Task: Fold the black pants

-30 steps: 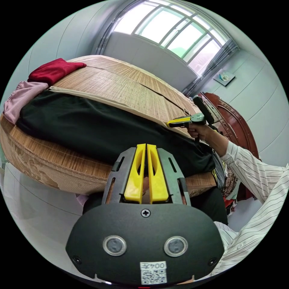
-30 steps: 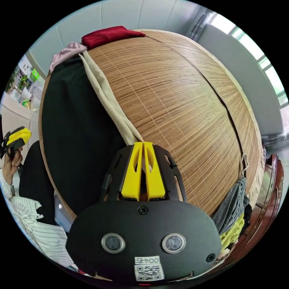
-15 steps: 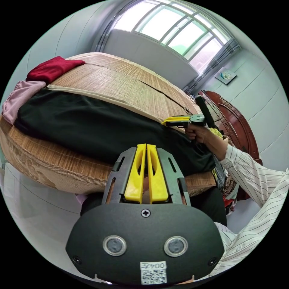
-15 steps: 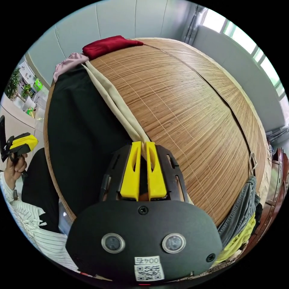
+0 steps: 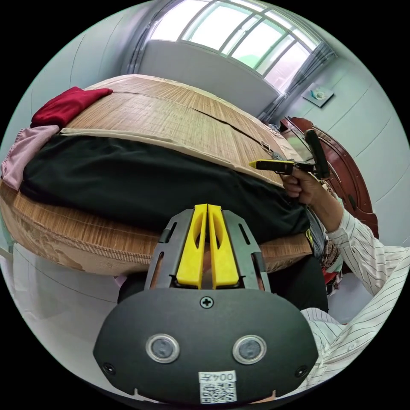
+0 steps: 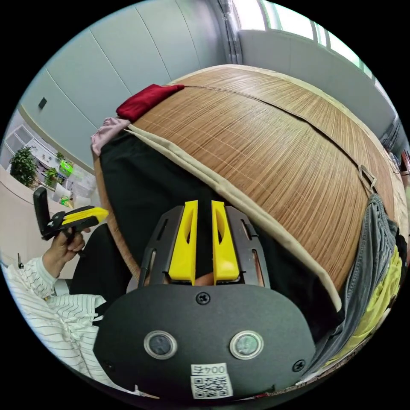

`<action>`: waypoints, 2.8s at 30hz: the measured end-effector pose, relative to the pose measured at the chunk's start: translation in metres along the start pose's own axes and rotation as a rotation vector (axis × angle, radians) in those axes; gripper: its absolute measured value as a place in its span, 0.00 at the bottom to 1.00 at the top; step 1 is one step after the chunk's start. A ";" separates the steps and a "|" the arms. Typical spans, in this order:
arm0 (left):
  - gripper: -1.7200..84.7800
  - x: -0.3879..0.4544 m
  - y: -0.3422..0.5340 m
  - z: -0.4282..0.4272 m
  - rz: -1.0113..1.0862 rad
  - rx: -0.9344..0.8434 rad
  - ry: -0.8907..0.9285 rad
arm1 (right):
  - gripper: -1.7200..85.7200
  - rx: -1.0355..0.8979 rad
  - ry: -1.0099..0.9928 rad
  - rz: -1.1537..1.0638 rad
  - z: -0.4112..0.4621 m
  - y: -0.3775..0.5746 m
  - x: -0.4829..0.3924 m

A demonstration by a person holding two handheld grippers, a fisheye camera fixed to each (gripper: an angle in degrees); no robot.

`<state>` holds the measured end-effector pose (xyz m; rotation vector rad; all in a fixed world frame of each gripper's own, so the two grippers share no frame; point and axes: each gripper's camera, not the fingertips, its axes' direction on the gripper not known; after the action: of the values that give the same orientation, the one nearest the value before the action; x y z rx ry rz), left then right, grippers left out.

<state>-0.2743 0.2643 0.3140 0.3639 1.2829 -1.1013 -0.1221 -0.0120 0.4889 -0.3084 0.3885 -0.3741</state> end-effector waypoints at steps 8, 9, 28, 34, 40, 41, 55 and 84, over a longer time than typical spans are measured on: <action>0.03 0.038 -0.015 0.052 0.109 -0.175 -0.078 | 0.13 -0.098 0.103 0.023 -0.006 0.125 -0.014; 0.03 0.038 -0.017 0.058 0.088 -0.207 -0.076 | 0.13 -0.102 0.117 0.012 -0.006 0.129 -0.015; 0.02 0.038 -0.009 0.044 0.026 -0.193 -0.115 | 0.09 -0.068 0.200 -0.014 -0.014 0.127 -0.017; 0.02 0.042 0.008 0.042 0.023 -0.189 -0.081 | 0.11 -0.048 0.250 -0.383 0.024 0.120 -0.086; 0.02 0.047 0.025 0.035 -0.007 -0.160 -0.015 | 0.09 -0.146 0.369 -0.559 0.079 0.093 -0.116; 0.02 0.047 0.027 0.035 -0.007 -0.157 -0.010 | 0.06 -0.177 0.412 -0.560 0.086 0.087 -0.111; 0.10 0.099 0.048 0.048 0.289 -0.039 -0.023 | 0.03 -0.294 -0.339 0.081 0.057 0.015 0.067; 0.06 0.140 -0.004 0.125 0.367 -0.139 0.245 | 0.10 -0.097 -0.236 0.227 -0.014 0.095 0.187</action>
<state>-0.2203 0.1052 0.2301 0.6165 1.4293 -0.6677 0.0603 -0.0073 0.3847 -0.3946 0.2066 -0.0946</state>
